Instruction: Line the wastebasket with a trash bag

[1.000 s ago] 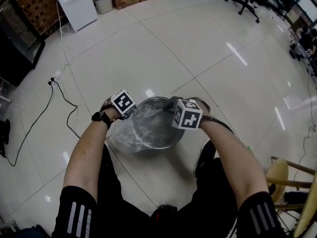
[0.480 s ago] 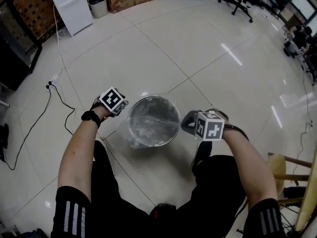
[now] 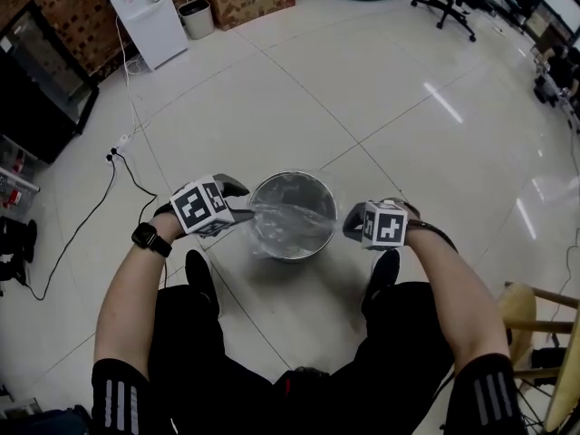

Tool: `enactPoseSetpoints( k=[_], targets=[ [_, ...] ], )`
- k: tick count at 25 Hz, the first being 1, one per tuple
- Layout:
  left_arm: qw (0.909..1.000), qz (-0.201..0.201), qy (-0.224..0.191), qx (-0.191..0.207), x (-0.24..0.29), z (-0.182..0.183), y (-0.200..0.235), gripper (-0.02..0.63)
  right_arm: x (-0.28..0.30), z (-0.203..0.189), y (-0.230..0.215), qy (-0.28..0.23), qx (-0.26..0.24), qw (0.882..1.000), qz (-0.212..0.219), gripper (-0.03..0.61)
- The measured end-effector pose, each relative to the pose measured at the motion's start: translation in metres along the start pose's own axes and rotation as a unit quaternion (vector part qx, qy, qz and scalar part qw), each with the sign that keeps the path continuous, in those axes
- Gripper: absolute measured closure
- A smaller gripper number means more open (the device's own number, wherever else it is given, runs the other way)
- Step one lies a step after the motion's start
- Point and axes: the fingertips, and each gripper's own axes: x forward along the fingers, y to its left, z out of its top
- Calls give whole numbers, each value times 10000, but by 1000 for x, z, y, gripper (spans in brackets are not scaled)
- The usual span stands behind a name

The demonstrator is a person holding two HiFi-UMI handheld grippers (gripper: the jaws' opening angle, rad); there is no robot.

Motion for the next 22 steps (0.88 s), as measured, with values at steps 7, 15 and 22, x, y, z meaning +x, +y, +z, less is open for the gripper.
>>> enactPoseSetpoints(
  k=[7,15,22],
  targets=[
    [9950,171,982,95,32,-52,-6,308,4,11,-2,-249,-94,9996,5,572],
    [9949,-1,971,281,39,-48,-24,620,-4,8,1,-454,164,9988,125,571],
    [9920,-844,406,848,23,-16,-85,620,-14,6,13,-700,450,9952,510,572]
  ],
)
